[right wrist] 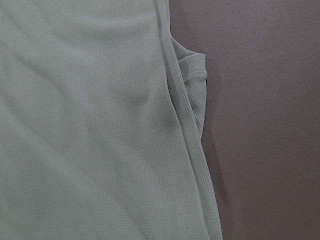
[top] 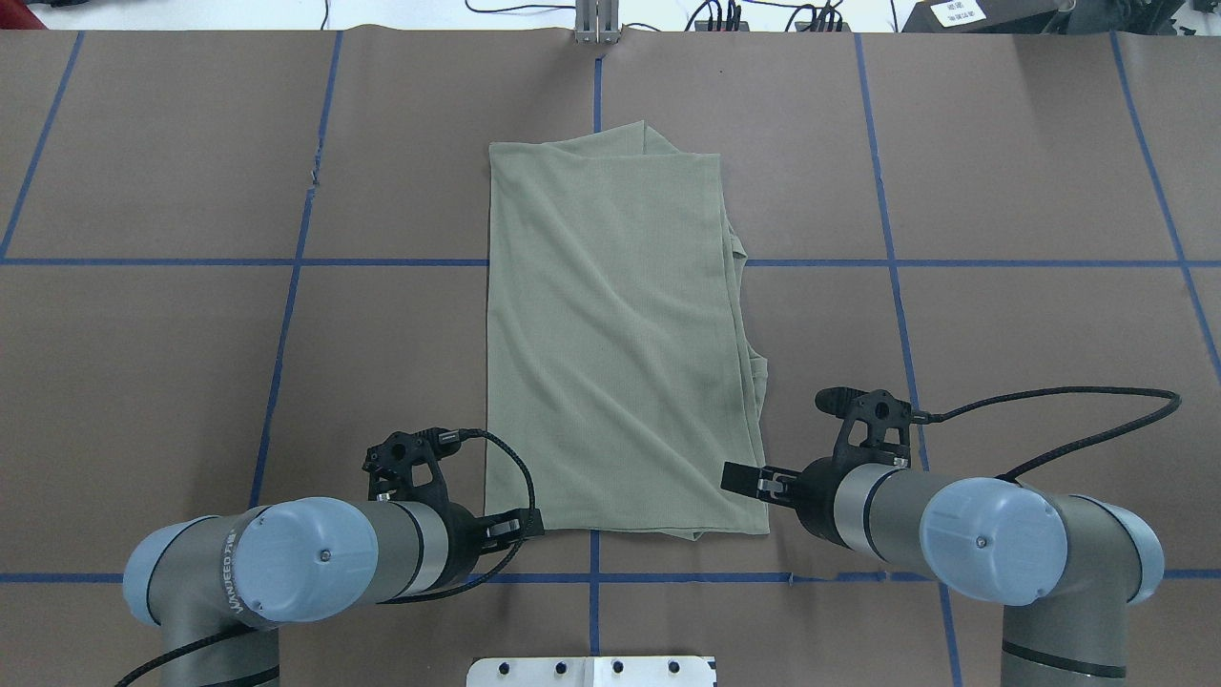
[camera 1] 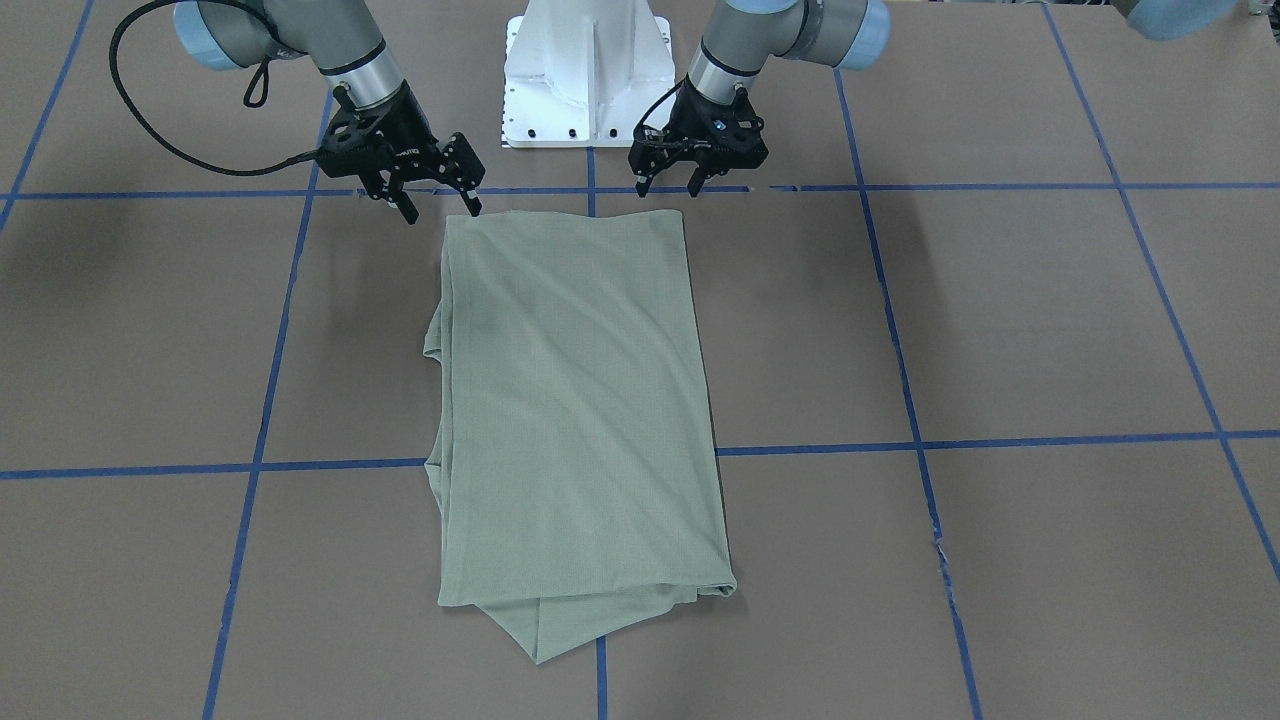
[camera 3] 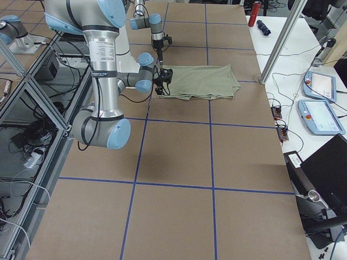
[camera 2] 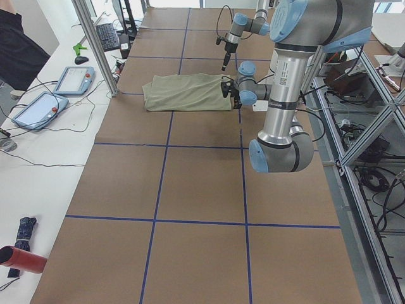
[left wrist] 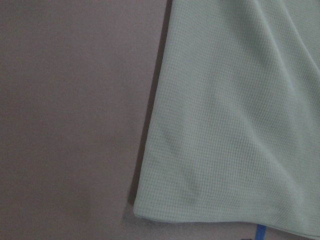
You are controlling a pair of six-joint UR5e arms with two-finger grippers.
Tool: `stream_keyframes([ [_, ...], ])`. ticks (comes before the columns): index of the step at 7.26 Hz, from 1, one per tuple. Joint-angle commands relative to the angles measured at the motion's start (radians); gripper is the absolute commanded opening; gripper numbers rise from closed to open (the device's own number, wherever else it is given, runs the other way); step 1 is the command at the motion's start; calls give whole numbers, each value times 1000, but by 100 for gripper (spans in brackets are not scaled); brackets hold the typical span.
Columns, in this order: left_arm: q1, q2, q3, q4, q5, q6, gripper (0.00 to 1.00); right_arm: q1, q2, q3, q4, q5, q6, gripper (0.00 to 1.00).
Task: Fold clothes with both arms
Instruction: 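Grasp the two shirt corners nearest the robot with both grippers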
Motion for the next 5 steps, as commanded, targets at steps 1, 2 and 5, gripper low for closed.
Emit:
stream_keyframes([
  [1, -16, 0, 45, -133, 2, 5, 82, 0, -2, -1, 0, 0, 0, 100],
  [2, -26, 0, 66, -138, 2, 10, 82, 0, -2, -7, 0, -2, 0, 100],
  [5, -46, 1, 89, -138, 1, 72, 82, 0, -1, -7, 0, -2, 0, 100],
])
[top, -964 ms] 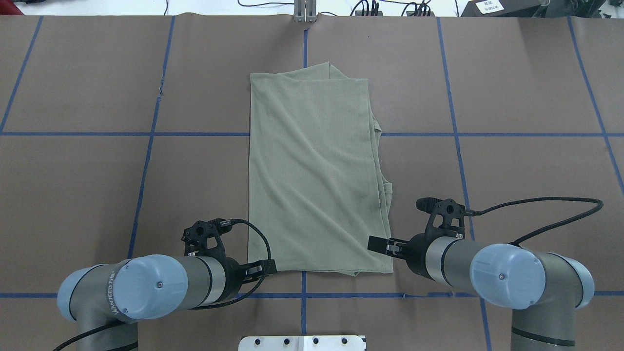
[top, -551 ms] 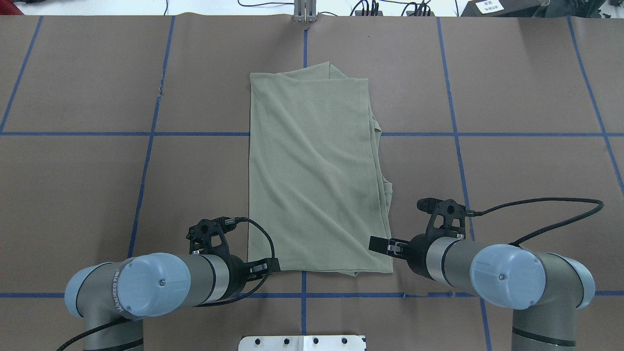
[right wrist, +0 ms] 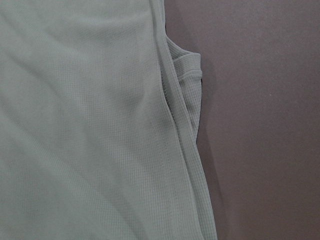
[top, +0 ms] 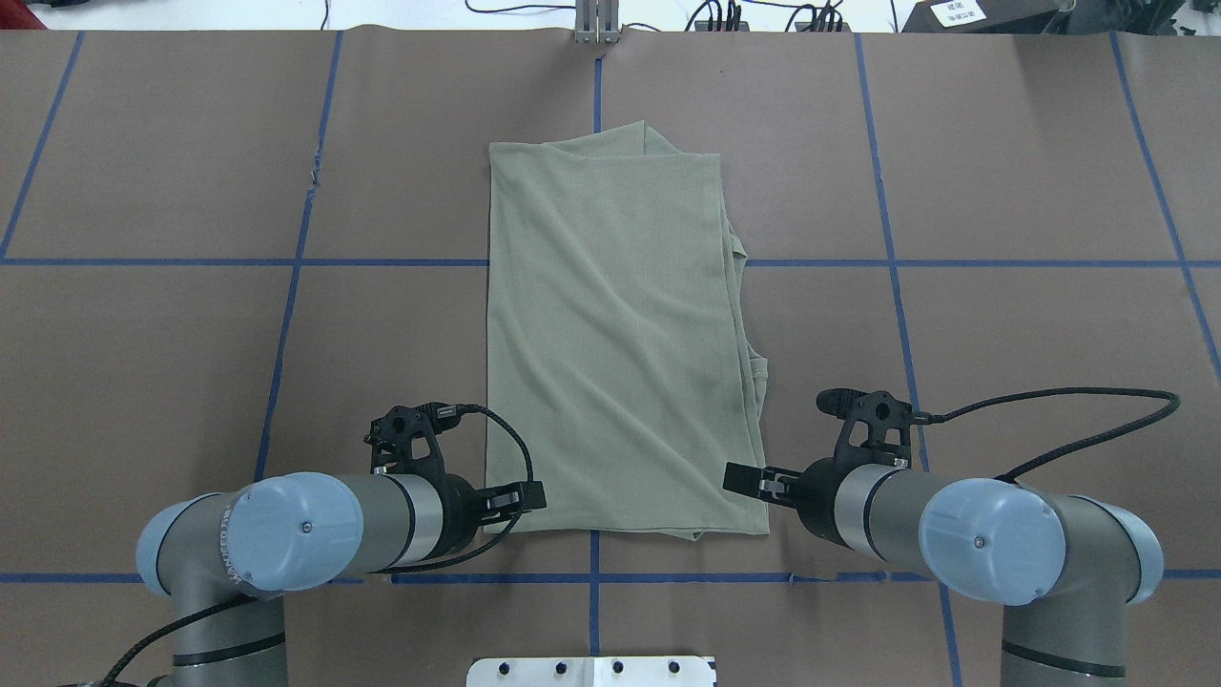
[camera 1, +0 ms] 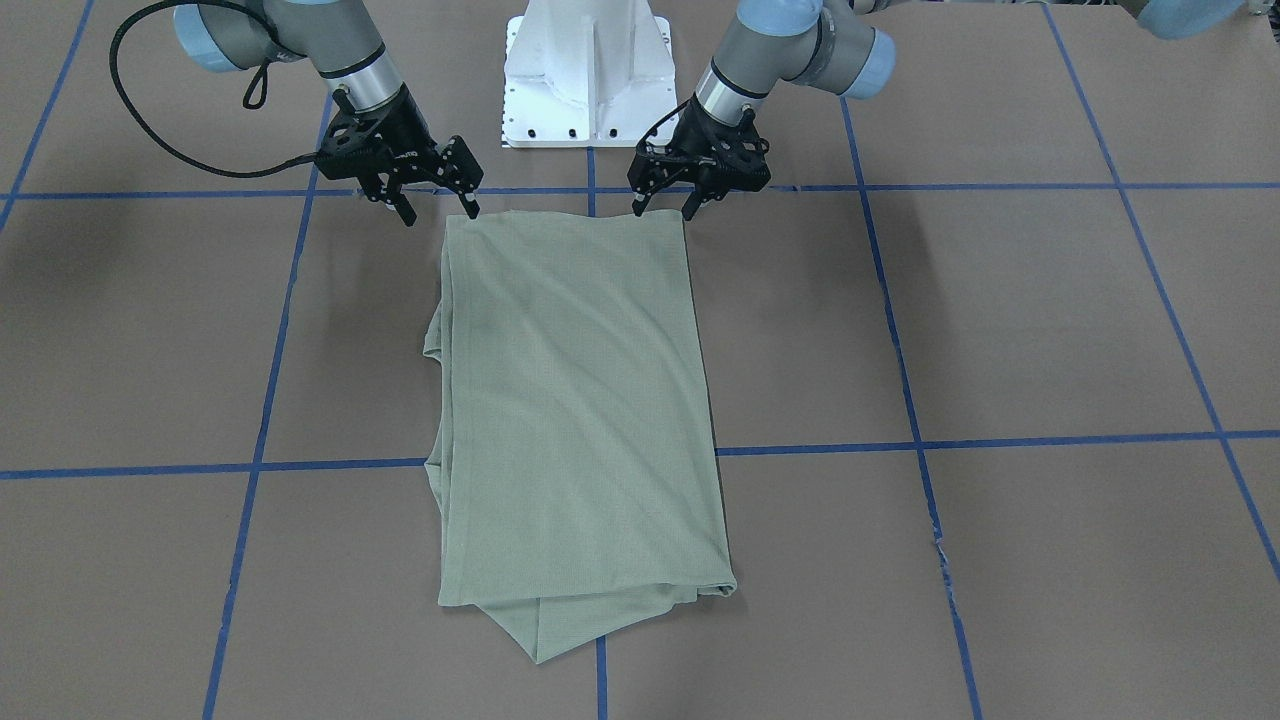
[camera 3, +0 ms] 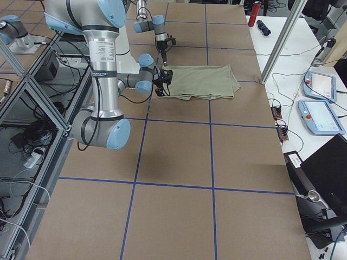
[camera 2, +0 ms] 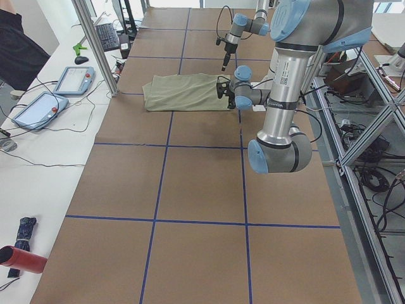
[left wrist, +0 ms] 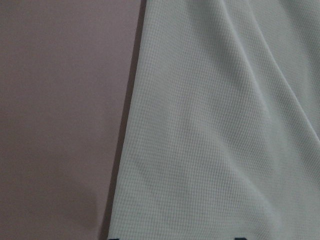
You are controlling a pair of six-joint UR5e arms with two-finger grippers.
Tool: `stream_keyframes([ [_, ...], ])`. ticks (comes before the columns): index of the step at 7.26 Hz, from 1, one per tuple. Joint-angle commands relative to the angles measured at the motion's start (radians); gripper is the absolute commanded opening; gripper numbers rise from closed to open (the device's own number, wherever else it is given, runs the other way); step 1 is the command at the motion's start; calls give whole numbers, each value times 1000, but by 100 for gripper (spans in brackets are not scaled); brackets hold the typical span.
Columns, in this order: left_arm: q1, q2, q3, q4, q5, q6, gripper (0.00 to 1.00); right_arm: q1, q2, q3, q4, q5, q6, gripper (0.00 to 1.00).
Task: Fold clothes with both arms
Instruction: 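Grasp the two shirt corners nearest the robot with both grippers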
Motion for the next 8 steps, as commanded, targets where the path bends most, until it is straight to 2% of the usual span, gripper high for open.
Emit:
stream_keyframes([
  [1, 1, -1, 39, -1, -1, 12, 82, 0, -1, 1, 0, 0, 0, 100],
  [4, 1, -3, 32, -3, -4, 12, 82, 0, -1, 1, 0, 0, 2, 100],
  [5, 1, -3, 29, -3, -6, 9, 74, 0, -1, 1, 0, -2, 2, 100],
  [6, 3, -3, 35, -3, -6, 9, 61, 2, 1, 3, 0, -2, 2, 100],
  [8, 6, -3, 41, -3, -9, 10, 61, 2, -1, 1, 0, 0, 2, 100],
])
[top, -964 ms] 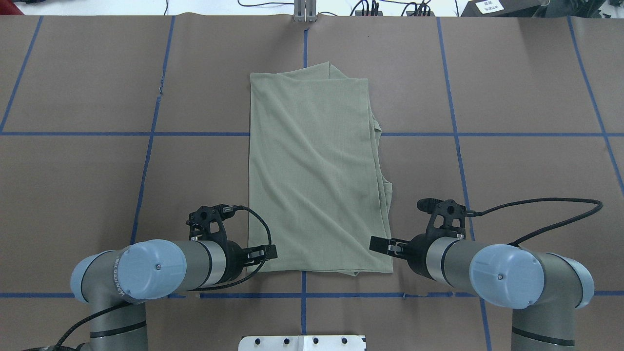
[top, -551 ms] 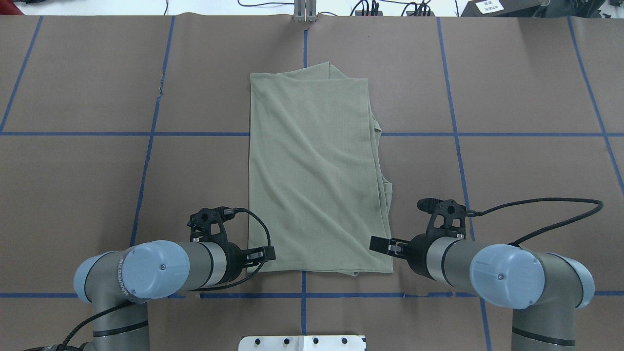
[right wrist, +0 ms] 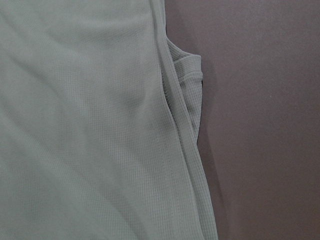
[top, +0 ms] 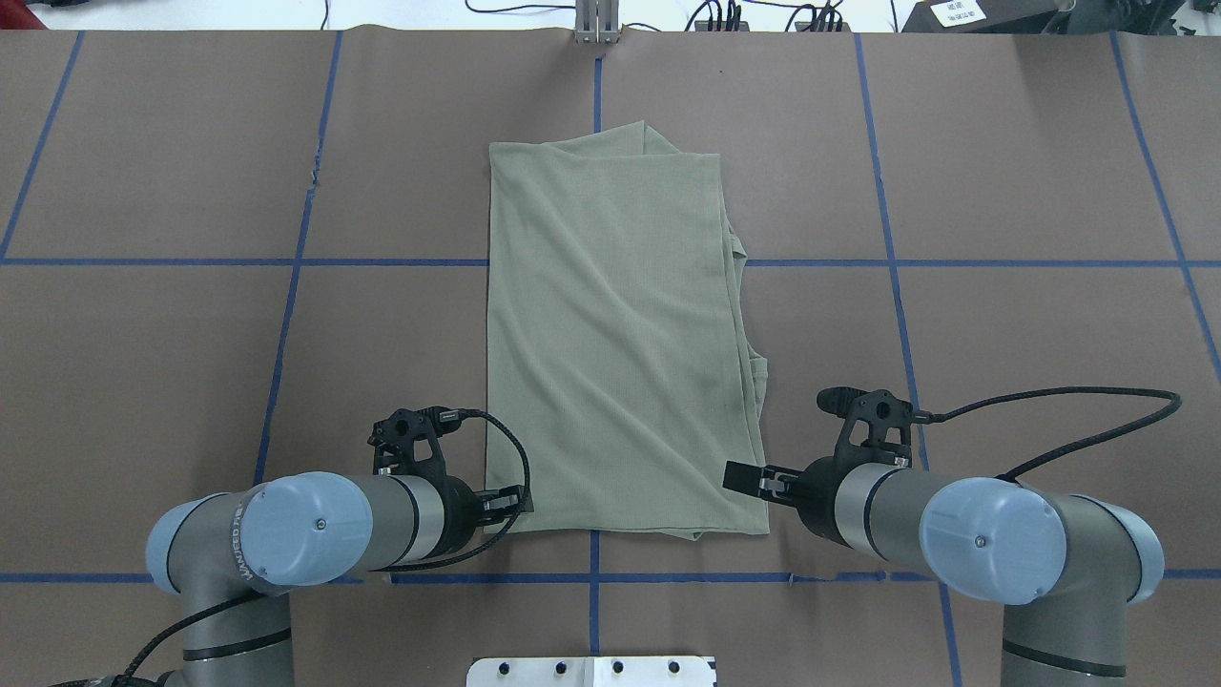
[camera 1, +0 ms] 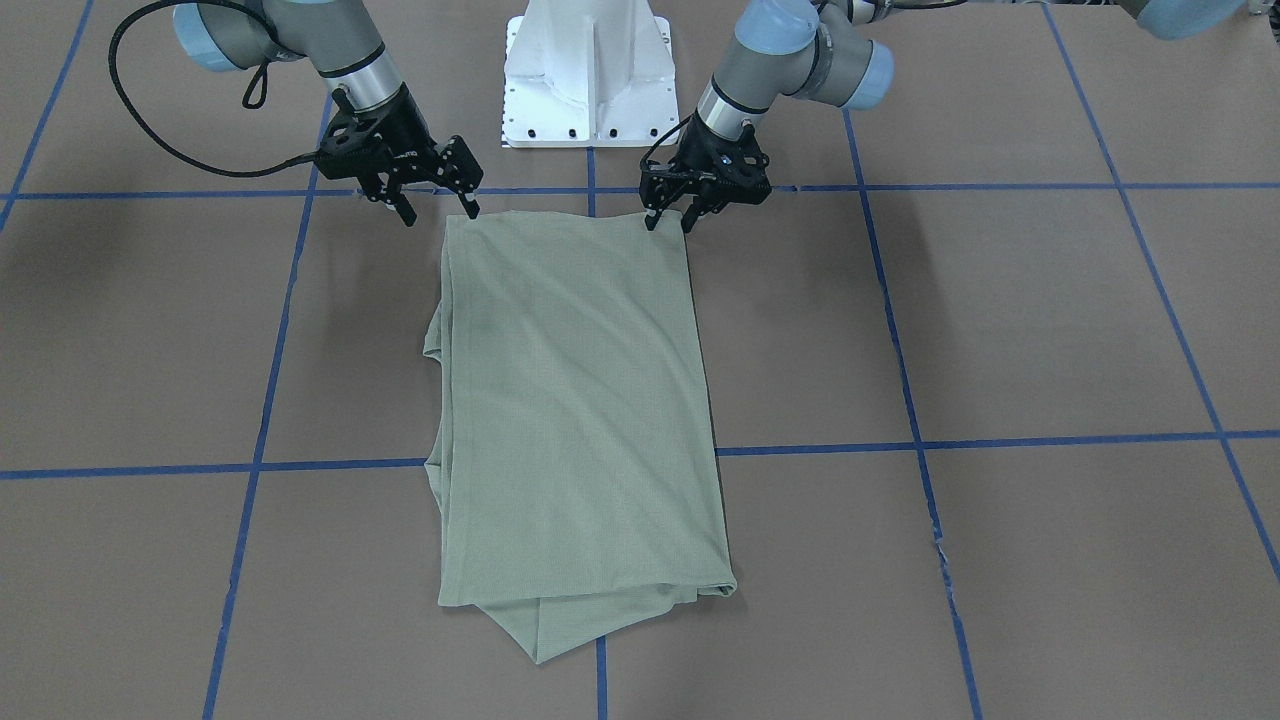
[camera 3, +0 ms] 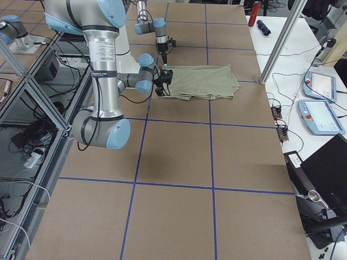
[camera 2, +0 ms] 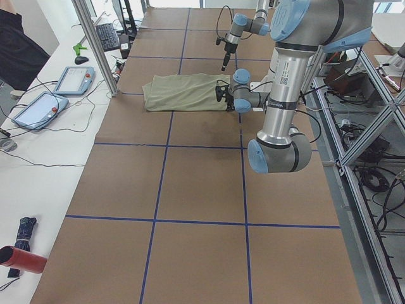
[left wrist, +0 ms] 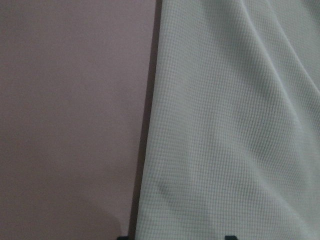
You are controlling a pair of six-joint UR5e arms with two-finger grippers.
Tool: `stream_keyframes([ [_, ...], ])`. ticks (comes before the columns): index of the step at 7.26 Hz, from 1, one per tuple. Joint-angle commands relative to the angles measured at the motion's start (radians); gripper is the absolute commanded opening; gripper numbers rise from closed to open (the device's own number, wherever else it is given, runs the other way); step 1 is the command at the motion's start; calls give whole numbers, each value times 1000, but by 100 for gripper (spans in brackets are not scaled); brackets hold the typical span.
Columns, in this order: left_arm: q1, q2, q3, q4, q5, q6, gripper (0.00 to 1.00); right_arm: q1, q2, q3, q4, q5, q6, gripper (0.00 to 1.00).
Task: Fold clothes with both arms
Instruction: 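Grasp the two shirt corners nearest the robot with both grippers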
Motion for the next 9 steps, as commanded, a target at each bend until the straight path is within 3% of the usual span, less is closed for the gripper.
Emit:
stream_keyframes([
  [1, 3, 0, 0, 0, -3, 0, 61, 0, 0, -1, 0, 1, 0, 100],
  [3, 2, 0, -3, 0, -5, 0, 61, 0, 0, -1, 0, 1, 0, 100],
  [4, 2, -2, -3, 1, -3, -1, 50, 0, 0, -1, 0, 1, -1, 100],
  [7, 6, -8, -2, 0, -5, 0, 0, -1, 0, -4, 0, 0, 2, 100],
  [8, 6, -10, -11, 0, -6, 2, 0, -4, 3, -4, -5, 0, 15, 100],
  [9, 6, -10, -14, 0, -6, 2, 0, -4, 4, -3, -9, -2, 160, 100],
])
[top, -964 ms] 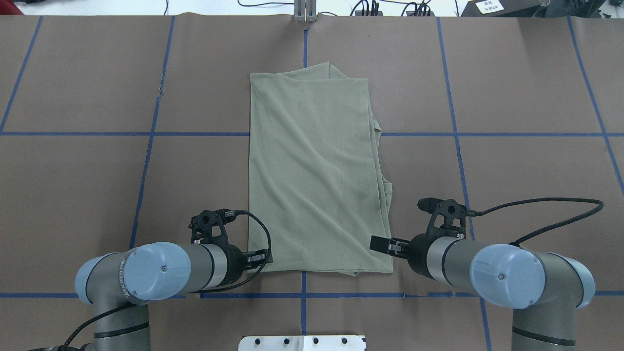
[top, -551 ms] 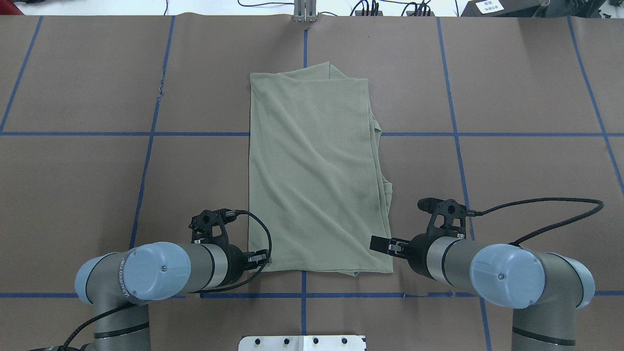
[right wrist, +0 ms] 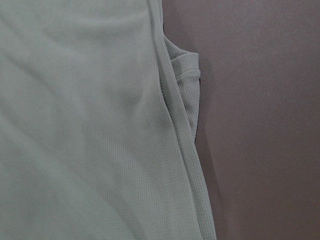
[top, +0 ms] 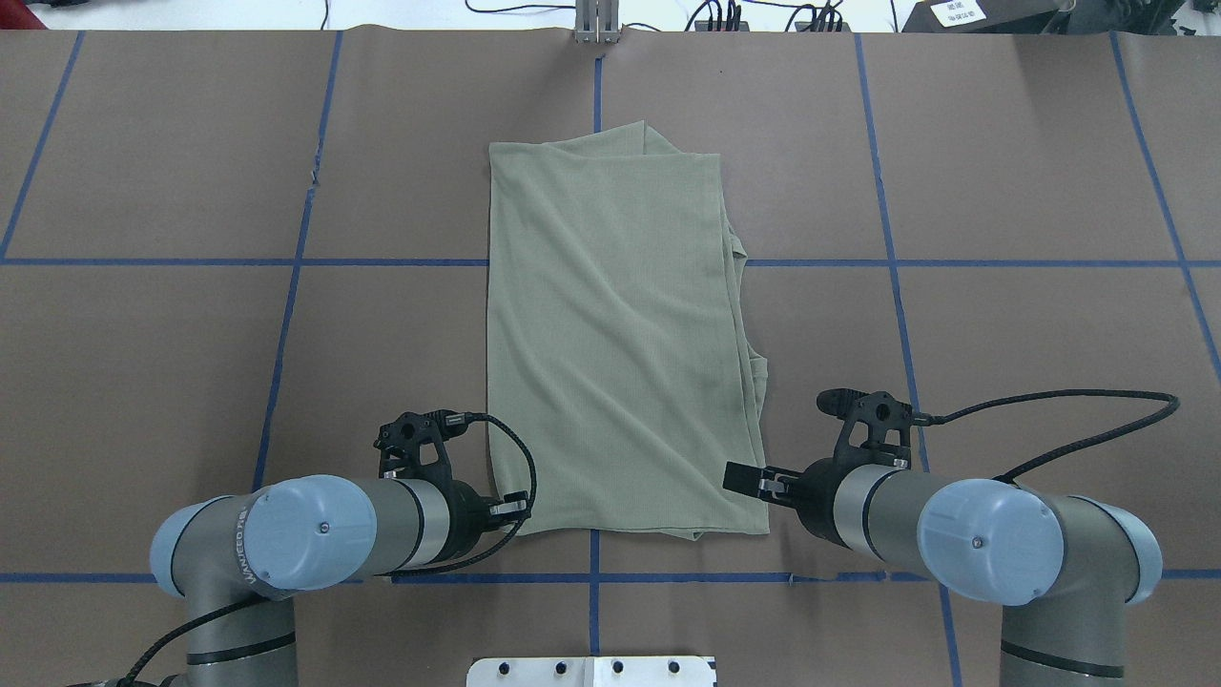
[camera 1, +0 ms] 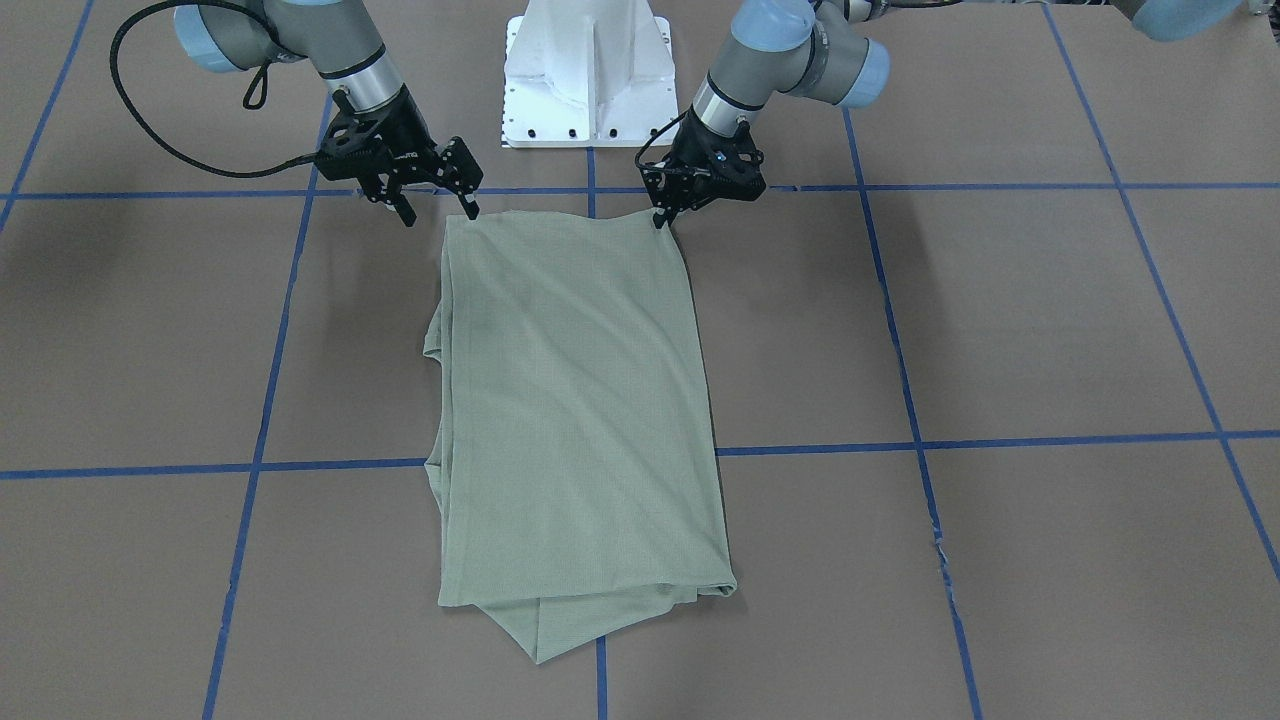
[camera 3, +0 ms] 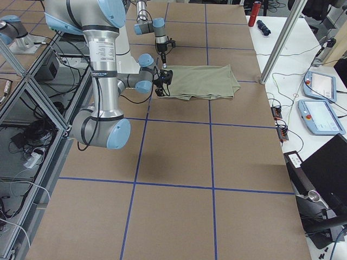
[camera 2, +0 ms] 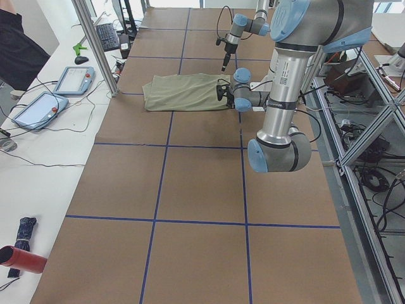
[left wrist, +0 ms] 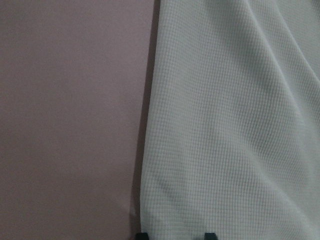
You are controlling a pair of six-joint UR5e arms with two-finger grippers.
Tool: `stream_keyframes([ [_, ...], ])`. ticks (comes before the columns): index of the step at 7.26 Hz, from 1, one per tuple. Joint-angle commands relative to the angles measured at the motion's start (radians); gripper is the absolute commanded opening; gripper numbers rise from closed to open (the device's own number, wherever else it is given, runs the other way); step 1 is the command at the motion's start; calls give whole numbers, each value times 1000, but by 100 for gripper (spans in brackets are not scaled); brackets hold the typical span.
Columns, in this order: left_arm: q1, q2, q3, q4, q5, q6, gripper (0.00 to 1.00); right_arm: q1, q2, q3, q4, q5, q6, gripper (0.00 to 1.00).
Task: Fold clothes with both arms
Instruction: 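Grasp the two shirt corners nearest the robot with both grippers, then drag the held corner toward the left gripper with the right gripper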
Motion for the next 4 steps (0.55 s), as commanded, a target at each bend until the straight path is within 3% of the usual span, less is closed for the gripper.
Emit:
stream_keyframes([
  [1, -1, -5, -5, 0, -1, -1, 0, -7, 23, 6, -70, -4, 271, 99],
  [3, -1, -13, -7, 0, -1, -9, 0, -10, 146, -4, -290, 2, 514, 97],
  [4, -1, -15, -8, 0, -1, -9, 0, -32, 224, -11, -424, 2, 552, 96],
])
